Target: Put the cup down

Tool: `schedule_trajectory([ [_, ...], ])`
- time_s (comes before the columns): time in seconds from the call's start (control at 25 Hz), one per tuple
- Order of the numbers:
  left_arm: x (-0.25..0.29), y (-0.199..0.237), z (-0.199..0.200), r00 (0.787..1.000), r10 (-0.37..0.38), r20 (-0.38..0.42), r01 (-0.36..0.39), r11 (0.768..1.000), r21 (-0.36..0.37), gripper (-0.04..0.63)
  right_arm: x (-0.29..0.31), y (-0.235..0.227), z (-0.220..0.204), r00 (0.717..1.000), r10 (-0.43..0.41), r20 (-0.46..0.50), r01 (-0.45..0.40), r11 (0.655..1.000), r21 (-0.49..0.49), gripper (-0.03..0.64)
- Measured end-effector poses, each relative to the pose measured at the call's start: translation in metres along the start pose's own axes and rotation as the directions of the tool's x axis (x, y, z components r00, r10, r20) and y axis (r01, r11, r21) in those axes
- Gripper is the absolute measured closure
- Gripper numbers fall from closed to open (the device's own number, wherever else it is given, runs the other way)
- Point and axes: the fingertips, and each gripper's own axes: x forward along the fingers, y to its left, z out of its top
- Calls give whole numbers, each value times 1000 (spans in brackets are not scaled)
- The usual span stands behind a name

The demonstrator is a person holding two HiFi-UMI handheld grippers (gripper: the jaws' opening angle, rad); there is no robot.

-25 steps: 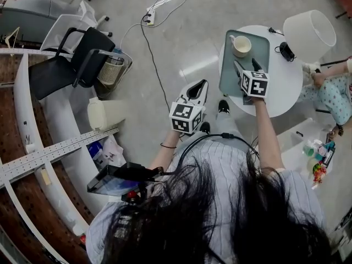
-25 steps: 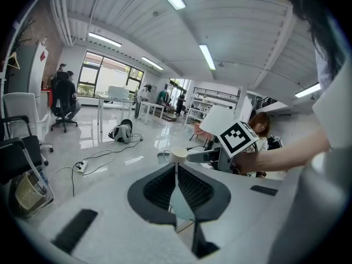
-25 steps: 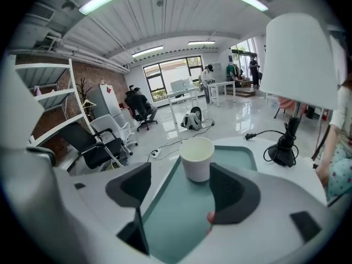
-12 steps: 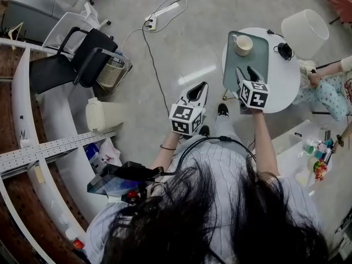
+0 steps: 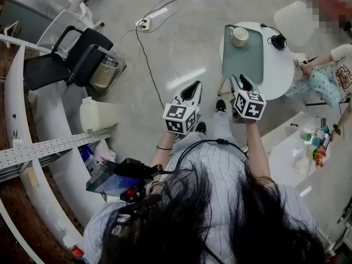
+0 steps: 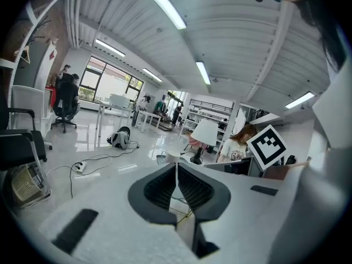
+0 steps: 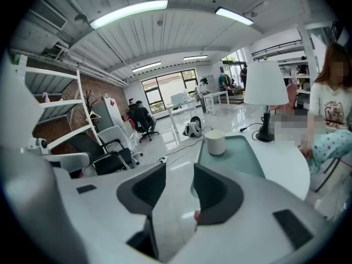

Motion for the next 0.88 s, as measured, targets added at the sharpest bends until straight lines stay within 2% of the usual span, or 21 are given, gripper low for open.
schedule_trajectory([
  [0.32, -2, -34, -10, 997, -83, -7, 82, 997, -6, 575, -42, 5, -15, 1000, -24, 3, 24, 999, 24, 443],
  [0.88, 12, -84, -38, 989, -133, -72, 132, 991, -15, 575, -104, -28, -56, 997, -74, -19, 74, 996, 52, 452],
])
